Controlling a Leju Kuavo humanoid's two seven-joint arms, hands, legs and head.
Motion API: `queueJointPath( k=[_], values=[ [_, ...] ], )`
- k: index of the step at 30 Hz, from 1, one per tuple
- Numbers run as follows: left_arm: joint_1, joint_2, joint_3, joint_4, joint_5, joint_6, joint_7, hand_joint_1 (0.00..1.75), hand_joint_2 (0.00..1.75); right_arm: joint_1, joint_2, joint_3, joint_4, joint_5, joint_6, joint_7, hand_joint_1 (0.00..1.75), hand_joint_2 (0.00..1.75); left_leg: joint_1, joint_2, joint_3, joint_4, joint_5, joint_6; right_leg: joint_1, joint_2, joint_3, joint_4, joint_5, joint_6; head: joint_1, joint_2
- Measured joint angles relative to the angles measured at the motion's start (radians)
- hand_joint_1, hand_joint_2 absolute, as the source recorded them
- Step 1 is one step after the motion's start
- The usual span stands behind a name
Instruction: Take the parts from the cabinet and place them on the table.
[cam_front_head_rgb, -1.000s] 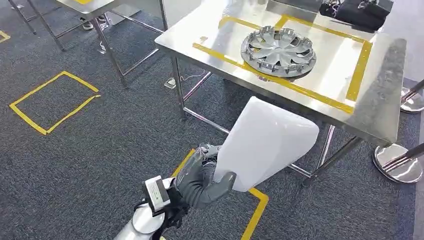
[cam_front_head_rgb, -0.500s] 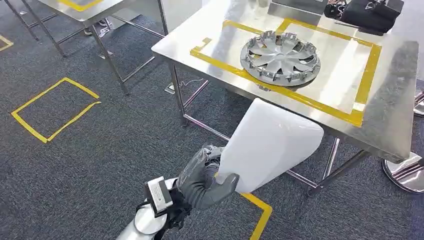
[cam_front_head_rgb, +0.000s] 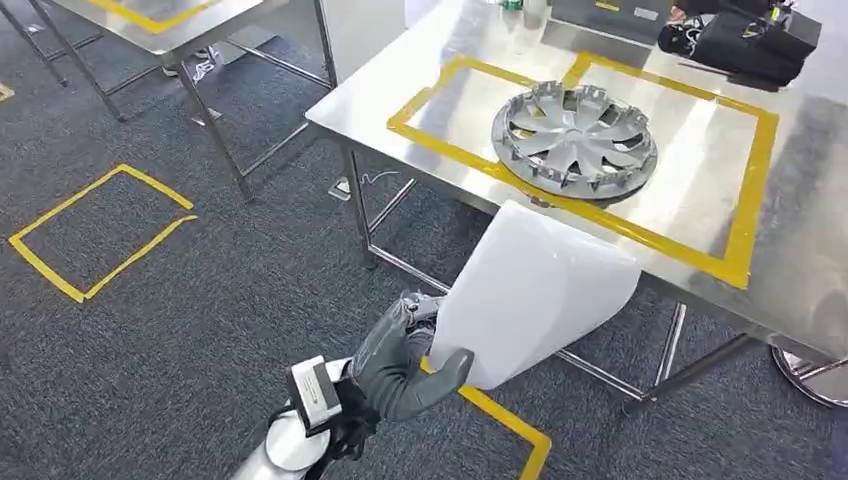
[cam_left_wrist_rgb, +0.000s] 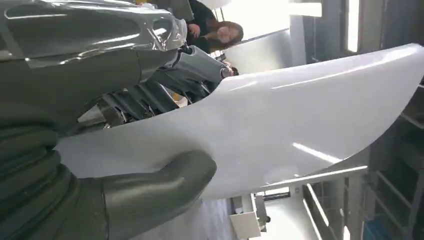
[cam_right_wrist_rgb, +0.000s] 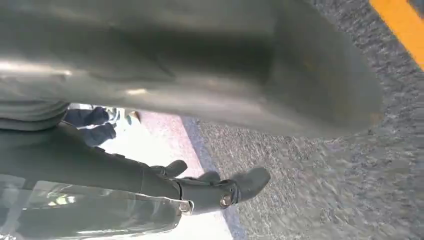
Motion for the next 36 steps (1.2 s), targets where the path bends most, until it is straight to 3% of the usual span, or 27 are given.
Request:
queueJointPath(
  k=[1,2,3,4,5,6,7,9,10,13,14,15,16,19,20,21,22,24,25,26,27,29,30,32,34,35,36],
  values=[
    [-0.002,-0.002,0.000,0.000,0.000,0.000,-0.001,1.75,1.75,-0.002,0.000,0.000,0.000,0.000,0.000,0.000,0.00,0.00,0.000,0.000,0.005,0.000,-0.006,0.006,0.000,0.000,-0.038,0.062,-0.003,0.001,-0.001,0.000],
    [-0.002,-0.002,0.000,0.000,0.000,-0.001,-0.001,1.75,1.75,-0.003,-0.001,0.000,0.000,0.000,0.000,0.000,0.00,0.00,-0.001,0.000,0.010,0.000,-0.014,0.009,0.000,0.000,-0.090,0.136,-0.026,0.003,0.000,0.000],
    [0.000,-0.001,0.000,0.001,0.000,-0.002,-0.001,1.75,1.75,-0.002,-0.003,0.000,0.000,0.000,0.000,0.000,0.00,0.00,-0.003,-0.001,0.018,0.000,-0.023,0.012,0.000,0.000,-0.141,0.202,-0.069,0.007,-0.001,0.000],
    [0.001,-0.001,0.000,0.003,0.000,-0.002,-0.001,1.75,1.75,0.001,-0.004,0.000,0.000,0.000,0.000,0.000,0.00,0.00,-0.003,-0.004,0.026,0.000,-0.031,0.013,0.000,0.000,-0.175,0.238,-0.099,0.010,0.000,0.000],
    [0.001,-0.002,0.000,0.006,0.000,-0.002,-0.001,1.75,1.75,0.004,-0.004,-0.001,0.000,0.000,0.000,0.000,0.00,0.00,-0.004,-0.007,0.038,0.000,-0.040,0.013,0.000,0.000,-0.194,0.236,-0.101,0.013,0.000,0.000],
    [0.001,-0.001,0.000,0.008,0.000,-0.002,-0.001,1.75,1.75,0.004,-0.004,-0.001,0.000,0.000,0.000,0.000,0.00,0.00,-0.004,-0.008,0.051,0.000,-0.050,0.012,0.000,0.000,-0.192,0.196,-0.081,0.012,-0.001,0.000],
    [0.001,-0.002,0.000,0.008,0.000,-0.002,-0.001,1.75,1.75,0.004,-0.004,-0.001,0.000,0.001,0.000,0.000,0.00,0.00,-0.004,-0.008,0.067,0.000,-0.061,0.009,0.000,0.000,-0.175,0.127,-0.037,0.011,0.000,0.000],
    [0.001,-0.002,0.000,0.008,0.000,-0.002,-0.001,1.75,1.75,0.006,-0.005,-0.001,0.000,0.002,0.000,0.000,0.00,0.00,-0.004,-0.006,0.082,-0.001,-0.086,0.001,0.000,-0.001,-0.130,-0.045,0.114,0.006,0.000,0.000],
    [0.000,-0.001,0.000,0.011,0.000,-0.002,-0.002,1.75,1.75,0.005,-0.005,0.000,0.000,0.002,0.000,0.000,0.00,0.00,-0.007,-0.008,0.099,0.003,-0.095,-0.005,0.005,-0.003,-0.132,-0.045,0.088,0.001,-0.004,0.000],
    [-0.002,-0.006,0.000,0.011,-0.001,-0.001,-0.003,1.75,1.75,0.005,-0.006,-0.001,0.000,0.003,0.000,0.000,0.00,0.00,-0.005,-0.007,0.102,0.006,-0.101,-0.017,0.012,-0.002,-0.123,-0.048,0.095,-0.018,-0.005,0.000],
    [-0.002,-0.007,0.000,0.011,-0.001,-0.001,-0.002,1.75,1.75,0.004,-0.006,-0.001,0.000,0.003,0.000,0.000,0.00,0.00,-0.005,-0.007,0.100,0.014,-0.102,-0.019,0.005,0.000,-0.111,-0.050,0.092,-0.023,-0.004,0.000],
    [-0.003,-0.007,0.000,0.011,-0.001,-0.001,-0.003,1.75,1.75,0.004,-0.007,-0.002,0.000,0.003,0.000,0.000,0.00,0.00,-0.005,-0.003,0.078,0.050,-0.098,-0.025,0.003,-0.001,-0.102,-0.055,0.089,-0.028,-0.004,0.000],
    [-0.005,-0.007,0.000,0.011,0.000,-0.001,-0.003,1.75,1.75,0.003,-0.009,-0.002,0.000,0.003,0.000,0.000,0.00,0.00,-0.003,-0.001,0.036,0.120,-0.105,-0.032,0.002,-0.001,-0.094,-0.057,0.083,-0.035,-0.009,0.000],
    [-0.003,-0.003,0.000,0.013,0.000,0.000,-0.003,1.75,1.75,0.004,-0.008,-0.002,0.000,0.003,0.000,0.000,0.00,0.00,0.007,-0.001,-0.106,0.314,-0.189,-0.048,0.000,-0.002,-0.072,-0.057,0.060,-0.036,-0.007,0.000],
    [-0.003,-0.003,0.000,0.014,0.000,0.000,-0.003,1.75,1.75,0.004,-0.008,-0.002,0.000,0.003,0.000,0.000,0.00,0.00,0.009,-0.001,-0.131,0.327,-0.192,-0.050,-0.001,-0.001,-0.061,-0.057,0.051,-0.035,-0.008,0.000],
    [-0.003,-0.001,0.000,0.014,0.000,0.000,-0.003,1.75,1.75,0.004,-0.008,-0.002,0.000,0.003,0.000,0.000,0.00,0.00,0.010,-0.001,-0.133,0.296,-0.170,-0.050,-0.002,0.000,-0.048,-0.057,0.042,-0.034,-0.008,0.000],
    [-0.003,-0.001,0.000,0.014,0.000,0.000,-0.003,1.75,1.75,0.004,-0.008,-0.002,0.000,0.005,0.000,0.000,0.00,0.00,0.011,-0.001,-0.115,0.229,-0.122,-0.048,-0.003,0.001,-0.034,-0.057,0.032,-0.031,-0.008,0.000],
    [-0.004,-0.001,-0.001,0.013,0.000,0.000,-0.003,1.75,1.75,0.004,-0.008,-0.003,0.000,0.009,0.000,0.000,0.00,0.00,0.011,0.002,-0.055,0.059,-0.001,-0.042,-0.005,0.002,-0.012,-0.059,0.014,-0.024,-0.008,0.000],
    [-0.004,0.000,-0.001,0.014,0.000,0.000,-0.003,1.75,1.75,0.002,-0.008,-0.003,0.000,0.011,0.000,0.000,0.00,0.00,0.006,0.005,-0.049,0.030,0.008,-0.039,-0.002,0.002,-0.002,-0.057,0.005,-0.018,-0.007,0.000],
    [-0.004,-0.001,-0.001,0.013,-0.001,0.000,-0.003,1.75,1.75,0.000,-0.007,-0.003,0.000,0.012,0.000,0.000,0.00,0.00,0.003,0.003,-0.049,0.028,-0.020,-0.032,-0.001,0.004,-0.002,-0.064,0.001,-0.010,-0.007,0.000],
    [-0.004,-0.001,-0.001,0.013,0.000,0.000,-0.003,1.75,1.75,0.000,-0.007,-0.003,0.000,0.012,0.000,0.001,0.00,0.00,0.002,0.003,-0.039,0.023,-0.008,-0.024,-0.002,0.003,-0.005,-0.073,-0.002,-0.002,-0.009,0.000],
    [-0.005,-0.003,0.000,0.013,0.000,0.000,-0.003,1.75,1.75,0.001,-0.007,-0.003,0.000,0.012,0.000,0.001,0.00,0.00,0.006,0.002,-0.020,0.016,-0.005,-0.009,-0.002,0.003,0.020,-0.067,0.006,0.010,-0.006,0.000],
    [-0.004,-0.004,0.000,0.013,0.000,0.000,-0.003,1.75,1.75,-0.001,-0.006,-0.003,0.000,0.012,0.000,0.001,0.00,0.00,0.011,0.003,-0.007,0.007,-0.006,-0.007,-0.003,0.001,0.008,-0.046,0.002,0.010,-0.005,0.000],
    [-0.007,-0.007,0.000,0.013,0.000,0.000,-0.003,1.75,1.75,-0.006,-0.006,-0.003,0.000,0.012,0.000,0.001,0.00,0.00,0.011,0.004,0.006,0.005,-0.014,0.002,-0.001,0.000,-0.074,0.091,0.000,0.010,0.001,0.000],
    [-0.003,-0.007,-0.001,0.014,0.000,0.000,-0.003,1.75,1.75,-0.002,-0.008,-0.004,0.000,0.012,0.000,0.001,0.00,0.00,0.007,0.001,0.019,0.005,-0.029,0.009,0.001,0.000,-0.170,0.214,-0.063,0.012,0.000,0.000],
    [-0.002,-0.007,-0.001,0.014,0.000,0.000,-0.003,1.75,1.75,0.002,-0.009,-0.005,0.000,0.012,0.000,0.001,0.00,0.00,0.005,-0.003,0.029,0.005,-0.038,0.011,0.001,0.000,-0.200,0.235,-0.094,0.013,0.000,0.000],
    [-0.002,-0.007,-0.001,0.014,0.000,0.000,-0.003,1.75,1.75,0.004,-0.009,-0.006,0.000,0.012,0.000,0.001,0.00,0.00,0.003,-0.006,0.040,0.005,-0.047,0.011,0.002,0.000,-0.212,0.219,-0.102,0.013,0.000,0.000]
  ],
)
